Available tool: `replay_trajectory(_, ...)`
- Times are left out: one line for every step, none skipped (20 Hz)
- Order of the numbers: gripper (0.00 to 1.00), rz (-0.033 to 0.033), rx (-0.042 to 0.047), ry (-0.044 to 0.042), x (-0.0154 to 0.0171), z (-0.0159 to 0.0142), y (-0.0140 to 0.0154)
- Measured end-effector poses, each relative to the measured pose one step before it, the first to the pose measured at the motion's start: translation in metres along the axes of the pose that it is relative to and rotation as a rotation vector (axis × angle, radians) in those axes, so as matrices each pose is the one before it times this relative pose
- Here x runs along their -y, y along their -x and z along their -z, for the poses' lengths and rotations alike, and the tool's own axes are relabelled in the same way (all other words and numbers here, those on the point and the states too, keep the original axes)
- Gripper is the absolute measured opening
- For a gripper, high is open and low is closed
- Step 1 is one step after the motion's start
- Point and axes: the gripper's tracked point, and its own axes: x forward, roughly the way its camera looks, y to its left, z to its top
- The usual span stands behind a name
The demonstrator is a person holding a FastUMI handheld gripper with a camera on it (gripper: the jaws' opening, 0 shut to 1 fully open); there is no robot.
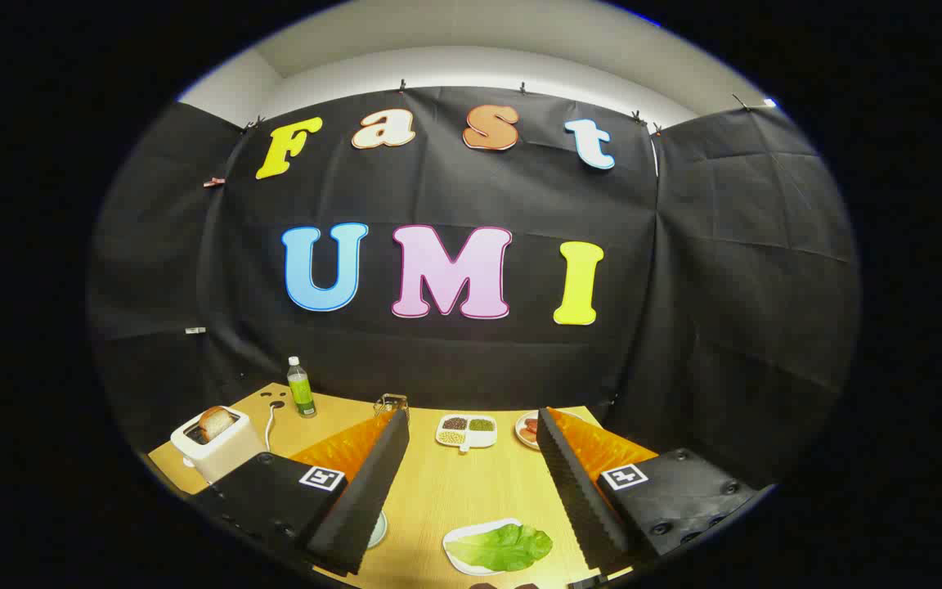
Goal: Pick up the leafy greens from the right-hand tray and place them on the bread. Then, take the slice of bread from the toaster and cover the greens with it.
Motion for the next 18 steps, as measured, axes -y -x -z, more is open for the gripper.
replay_trajectory(0.98,0.00123,-0.0043,-0.00293,0.00079,0.00166,-0.00131)
replay_trajectory(0.98,0.00111,-0.00481,-0.0025,0.00064,0.00131,-0.00231)
replay_trajectory(0.98,0.00154,-0.00558,-0.00349,0.00084,0.00137,-0.00242)
replay_trajectory(0.98,-0.00057,-0.00391,-0.00189,-0.00086,0.00247,-0.00234)
replay_trajectory(0.98,-0.00046,-0.00327,-0.00088,0.00015,0.00055,-0.00158)
replay_trajectory(0.98,-0.00063,-0.00101,-0.00091,0.0009,0.00053,-0.00264)
replay_trajectory(0.98,-0.00285,-0.00009,-0.00102,-0.00014,0.00013,-0.00157)
replay_trajectory(0.98,-0.00228,-0.00211,-0.0002,-0.00071,0.00088,-0.00096)
replay_trajectory(0.98,-0.00172,-0.00193,-0.00008,-0.00026,0.00099,-0.00121)
replay_trajectory(0.98,-0.00199,-0.00264,0.00062,0.00034,0.00127,-0.00106)
replay_trajectory(0.98,-0.00197,-0.00265,0.00167,-0.0004,0.00061,-0.00117)
replay_trajectory(0.98,-0.00168,-0.00268,0.00152,-0.00009,0.00085,0.0004)
replay_trajectory(0.98,-0.00173,-0.00022,0.00074,0.00008,0.00015,-0.00135)
replay_trajectory(0.98,-0.00171,0.00071,0.00056,0.00048,-0.00032,-0.00059)
replay_trajectory(0.98,-0.00036,0.0008,0.00115,0.00095,-0.00072,-0.00017)
replay_trajectory(0.98,-0.00017,-0.00158,0.00105,0.00041,0.00141,-0.00084)
replay_trajectory(0.98,-0.00013,-0.00194,0.00072,0.00111,0.00074,-0.00121)
replay_trajectory(0.98,-0.00086,-0.00353,-0.00046,0.00058,0.001,0.00024)
